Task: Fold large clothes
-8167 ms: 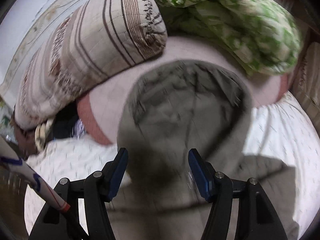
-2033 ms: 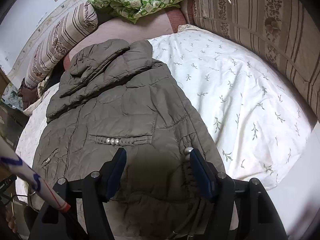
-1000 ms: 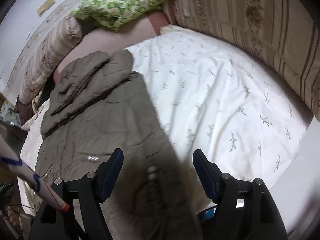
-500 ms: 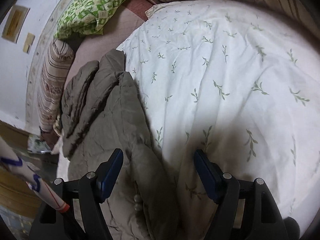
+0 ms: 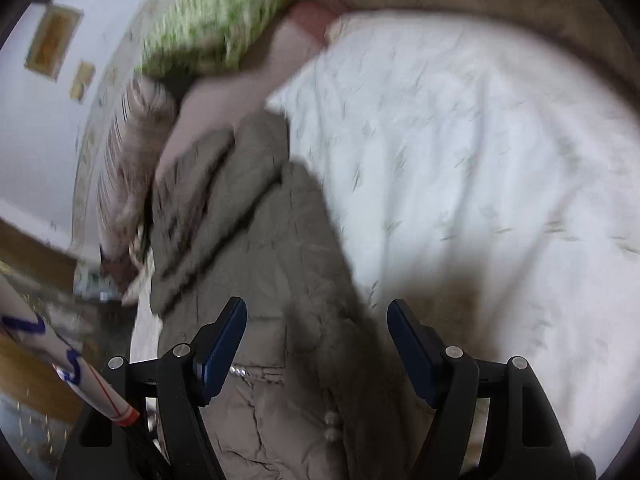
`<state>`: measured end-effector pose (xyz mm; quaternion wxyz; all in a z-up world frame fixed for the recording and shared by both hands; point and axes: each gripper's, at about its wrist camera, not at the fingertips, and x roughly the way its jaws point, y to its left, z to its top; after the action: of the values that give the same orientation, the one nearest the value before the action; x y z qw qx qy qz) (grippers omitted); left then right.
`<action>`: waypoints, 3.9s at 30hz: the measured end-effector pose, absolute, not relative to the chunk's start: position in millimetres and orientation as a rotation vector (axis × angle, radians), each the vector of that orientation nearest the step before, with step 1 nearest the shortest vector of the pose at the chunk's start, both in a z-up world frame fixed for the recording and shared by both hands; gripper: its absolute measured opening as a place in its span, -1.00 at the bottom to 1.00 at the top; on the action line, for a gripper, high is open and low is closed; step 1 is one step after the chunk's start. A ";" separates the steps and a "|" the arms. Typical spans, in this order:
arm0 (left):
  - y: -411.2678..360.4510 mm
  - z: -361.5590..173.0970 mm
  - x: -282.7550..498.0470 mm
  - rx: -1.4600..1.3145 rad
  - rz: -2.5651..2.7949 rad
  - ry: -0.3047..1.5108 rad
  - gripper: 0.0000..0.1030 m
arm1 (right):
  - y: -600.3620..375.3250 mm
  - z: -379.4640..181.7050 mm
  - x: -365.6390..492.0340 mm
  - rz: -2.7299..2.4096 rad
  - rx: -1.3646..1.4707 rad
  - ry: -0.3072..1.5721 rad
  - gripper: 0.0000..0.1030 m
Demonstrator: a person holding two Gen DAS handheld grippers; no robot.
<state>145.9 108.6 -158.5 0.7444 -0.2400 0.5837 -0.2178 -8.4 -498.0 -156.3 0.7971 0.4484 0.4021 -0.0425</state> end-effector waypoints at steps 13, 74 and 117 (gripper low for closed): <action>129.6 -170.8 107.8 -0.760 -0.624 1.269 0.20 | -456.0 -172.9 -47.9 0.137 1.027 0.951 0.27; 91.6 -97.4 31.2 -0.305 -0.391 1.124 -0.67 | -379.9 -110.7 -112.1 0.010 0.714 0.962 -0.67; -71.2 -36.5 428.6 -0.239 -0.196 1.040 -0.20 | -514.3 -58.8 262.0 -0.187 0.771 0.764 -0.01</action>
<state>428.6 -71.2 -36.5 0.8564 -0.1135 0.4950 -0.0932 262.0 -514.3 -58.8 0.8522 0.3663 0.3628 -0.0890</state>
